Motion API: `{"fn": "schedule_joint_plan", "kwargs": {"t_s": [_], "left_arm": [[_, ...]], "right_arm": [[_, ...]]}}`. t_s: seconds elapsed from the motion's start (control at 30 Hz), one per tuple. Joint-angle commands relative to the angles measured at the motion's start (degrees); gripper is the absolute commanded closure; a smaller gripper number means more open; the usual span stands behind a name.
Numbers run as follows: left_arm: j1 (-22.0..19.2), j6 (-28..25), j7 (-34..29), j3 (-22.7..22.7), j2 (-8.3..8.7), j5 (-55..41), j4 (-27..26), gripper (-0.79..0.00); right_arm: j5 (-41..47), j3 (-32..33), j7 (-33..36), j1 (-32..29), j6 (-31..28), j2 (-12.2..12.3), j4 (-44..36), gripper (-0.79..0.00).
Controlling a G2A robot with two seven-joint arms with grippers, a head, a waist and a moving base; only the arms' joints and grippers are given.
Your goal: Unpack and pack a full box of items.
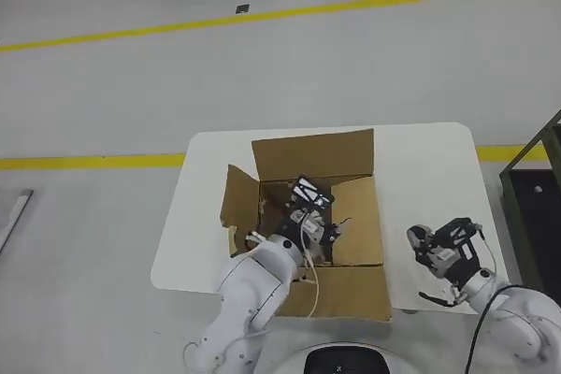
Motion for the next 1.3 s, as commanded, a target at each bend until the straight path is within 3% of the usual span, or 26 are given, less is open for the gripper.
{"fn": "schedule_joint_plan", "kwargs": {"t_s": [0.0,0.1,0.33,0.53,0.67,1.0,1.27], "left_arm": [[-0.6,1.7,-1.2,-0.3,-0.24,-6.1,2.2,-0.785],[-1.6,5.4,-2.5,-0.8,-0.62,-12.9,5.0,-0.785],[-2.1,5.8,-3.2,-0.7,-0.65,-13.4,5.7,-0.785],[-2.1,5.8,-3.2,-0.7,-0.65,-13.4,5.7,-0.785],[-0.7,11.3,-0.2,-1.5,-1.17,-23.4,7.6,-0.785],[-3.2,20.4,-1.0,-3.3,-2.30,-49.0,19.4,-0.785],[-4.3,21.5,0.3,-3.5,-1.96,-50.5,25.4,-0.785]], "right_arm": [[0.4,3.2,-0.8,-4.9,0.7,0.2,-3.0,0.000],[2.9,8.0,-2.3,-10.7,1.3,0.2,-7.1,0.000],[4.9,15.1,-3.8,-18.2,1.8,0.1,-12.1,0.000],[5.7,13.7,-2.6,-17.2,1.3,-0.1,-10.7,0.000],[6.7,12.5,-1.8,-16.1,1.4,-0.3,-9.3,0.000],[9.9,11.9,-1.8,-14.5,1.0,-0.7,-6.5,0.000],[9.6,10.9,-2.0,-14.5,0.6,-1.0,-5.8,0.000]]}}
